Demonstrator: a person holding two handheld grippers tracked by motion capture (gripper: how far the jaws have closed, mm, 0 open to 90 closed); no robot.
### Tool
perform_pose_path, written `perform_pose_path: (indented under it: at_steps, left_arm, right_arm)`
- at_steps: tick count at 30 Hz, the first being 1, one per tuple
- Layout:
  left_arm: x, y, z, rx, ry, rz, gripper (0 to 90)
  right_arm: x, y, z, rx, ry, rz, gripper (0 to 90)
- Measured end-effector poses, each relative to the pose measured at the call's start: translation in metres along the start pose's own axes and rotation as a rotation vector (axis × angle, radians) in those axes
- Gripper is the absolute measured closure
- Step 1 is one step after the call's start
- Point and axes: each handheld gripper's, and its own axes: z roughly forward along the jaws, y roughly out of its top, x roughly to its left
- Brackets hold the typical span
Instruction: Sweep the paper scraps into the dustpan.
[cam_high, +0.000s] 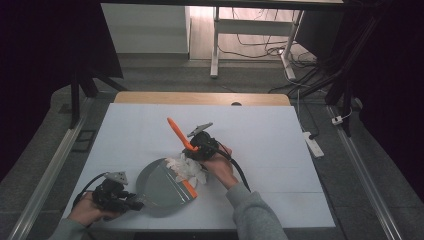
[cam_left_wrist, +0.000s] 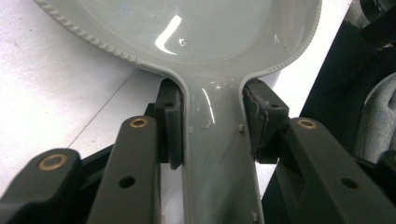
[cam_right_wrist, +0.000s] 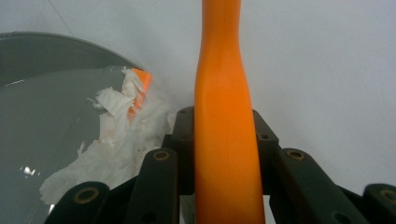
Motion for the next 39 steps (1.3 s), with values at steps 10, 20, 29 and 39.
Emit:
perform_pose_path:
  at_steps: [10,20,29,39]
  left_arm:
    - [0.0,0.0,0.001,0.002,-0.001,-0.006,62.0]
    - [0.0,0.001,0.001,0.002,0.0,-0.006,62.0]
    - [0.001,0.0,0.001,0.001,0.0,-0.009,62.0]
    - [0.001,0.0,0.001,-0.006,0.006,-0.019,62.0]
  right_arm:
    - [0.019,0.001,0.002,-0.006,0.056,-0.024,70.5]
    - [0.042,0.007,0.002,-0.025,0.132,-0.047,70.5]
    - [0.034,0.014,-0.023,-0.136,0.112,-0.026,70.5]
    - [0.005,0.009,-0.033,-0.144,0.038,0.02,70.5]
